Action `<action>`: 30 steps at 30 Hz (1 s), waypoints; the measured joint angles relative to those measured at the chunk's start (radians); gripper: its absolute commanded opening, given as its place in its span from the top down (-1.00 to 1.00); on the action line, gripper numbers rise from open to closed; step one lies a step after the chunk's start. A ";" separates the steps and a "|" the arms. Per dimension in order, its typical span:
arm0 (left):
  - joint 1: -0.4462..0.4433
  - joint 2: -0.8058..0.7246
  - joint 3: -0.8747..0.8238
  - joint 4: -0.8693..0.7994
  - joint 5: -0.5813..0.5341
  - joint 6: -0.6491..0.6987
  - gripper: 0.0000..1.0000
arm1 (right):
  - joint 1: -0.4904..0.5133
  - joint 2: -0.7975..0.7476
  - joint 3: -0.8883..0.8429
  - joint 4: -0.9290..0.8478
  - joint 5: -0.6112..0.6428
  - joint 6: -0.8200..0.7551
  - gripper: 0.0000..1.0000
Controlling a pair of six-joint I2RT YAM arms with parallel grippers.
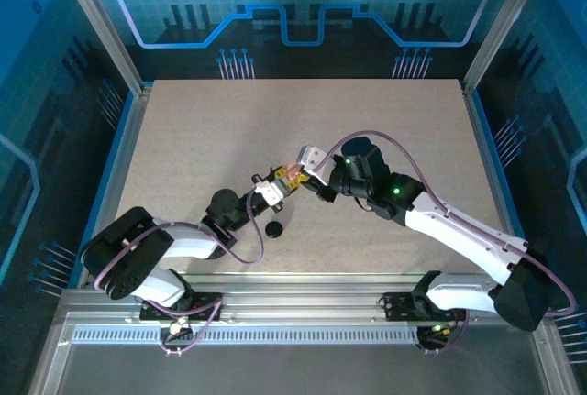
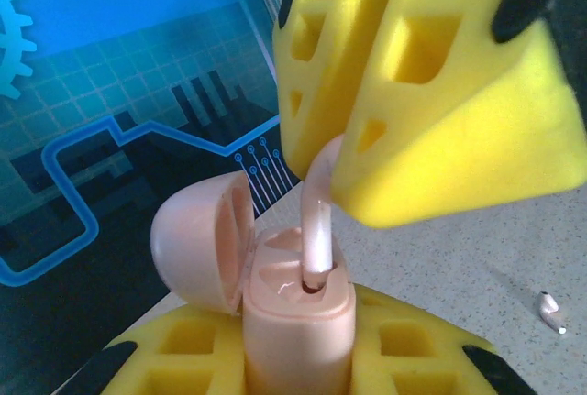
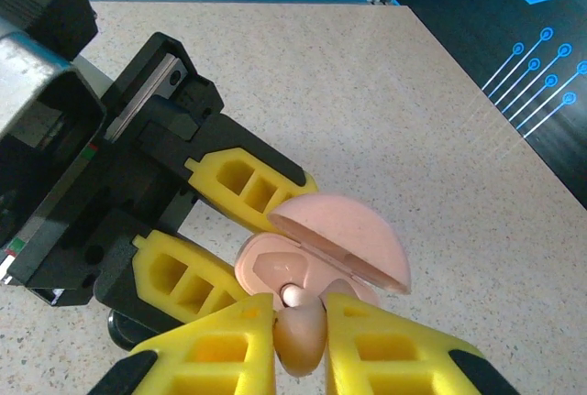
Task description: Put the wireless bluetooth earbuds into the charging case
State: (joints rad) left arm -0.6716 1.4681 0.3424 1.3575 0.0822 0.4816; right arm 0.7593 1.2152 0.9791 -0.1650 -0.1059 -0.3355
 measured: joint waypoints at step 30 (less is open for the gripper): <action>-0.002 0.000 -0.004 -0.023 -0.038 0.023 0.72 | 0.051 0.082 0.127 -0.150 0.122 0.105 0.63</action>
State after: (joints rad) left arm -0.6735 1.4681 0.3382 1.3350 0.0444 0.5045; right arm 0.8104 1.2968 1.1061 -0.3145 0.0162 -0.2310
